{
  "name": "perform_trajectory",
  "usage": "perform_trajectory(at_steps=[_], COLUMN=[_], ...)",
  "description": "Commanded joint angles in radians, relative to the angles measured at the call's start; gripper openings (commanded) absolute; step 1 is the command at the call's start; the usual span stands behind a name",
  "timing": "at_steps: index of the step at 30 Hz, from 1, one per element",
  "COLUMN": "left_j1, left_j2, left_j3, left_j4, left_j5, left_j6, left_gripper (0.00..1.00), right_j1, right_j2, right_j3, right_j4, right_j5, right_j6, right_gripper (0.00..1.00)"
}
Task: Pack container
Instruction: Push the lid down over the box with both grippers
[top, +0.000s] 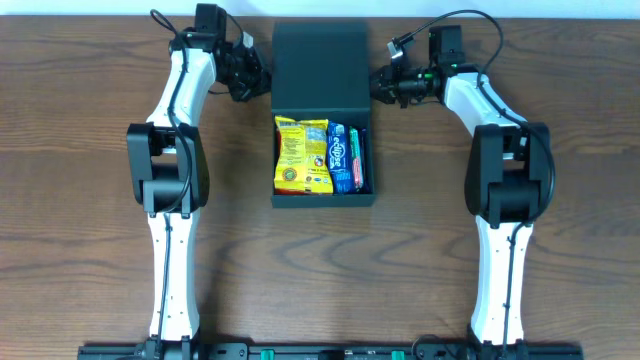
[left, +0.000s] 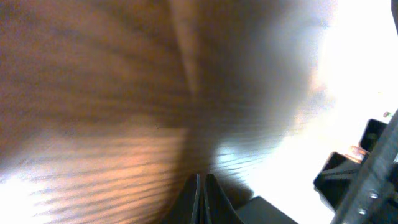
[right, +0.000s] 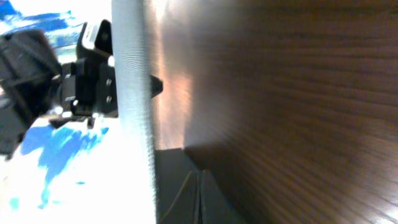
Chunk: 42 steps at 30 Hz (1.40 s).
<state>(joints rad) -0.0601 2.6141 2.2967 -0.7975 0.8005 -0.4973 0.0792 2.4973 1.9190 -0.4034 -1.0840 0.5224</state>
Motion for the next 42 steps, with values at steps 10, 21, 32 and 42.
perform_trajectory(at_steps=[10, 21, 32, 42], left_j1=[0.016, 0.015, 0.013, -0.021], left_j2=[-0.056, -0.233, -0.356, -0.411], left_j3=[0.03, 0.03, 0.03, 0.03], left_j4=[0.08, 0.061, -0.227, -0.608], left_j5=[0.23, 0.229, 0.207, 0.003], left_j6=[0.122, 0.268, 0.569, 0.817], left_gripper=[0.06, 0.06, 0.06, 0.06], right_j1=[0.0, -0.001, 0.015, 0.06], right_j2=[-0.071, -0.226, -0.388, -0.489], right_j3=[0.005, 0.005, 0.005, 0.005], right_j4=[0.011, 0.011, -0.334, -0.698], right_j5=[-0.174, -0.163, 0.053, 0.399], right_j6=[-0.111, -0.18, -0.442, -0.611], right_gripper=[0.02, 0.02, 0.02, 0.02])
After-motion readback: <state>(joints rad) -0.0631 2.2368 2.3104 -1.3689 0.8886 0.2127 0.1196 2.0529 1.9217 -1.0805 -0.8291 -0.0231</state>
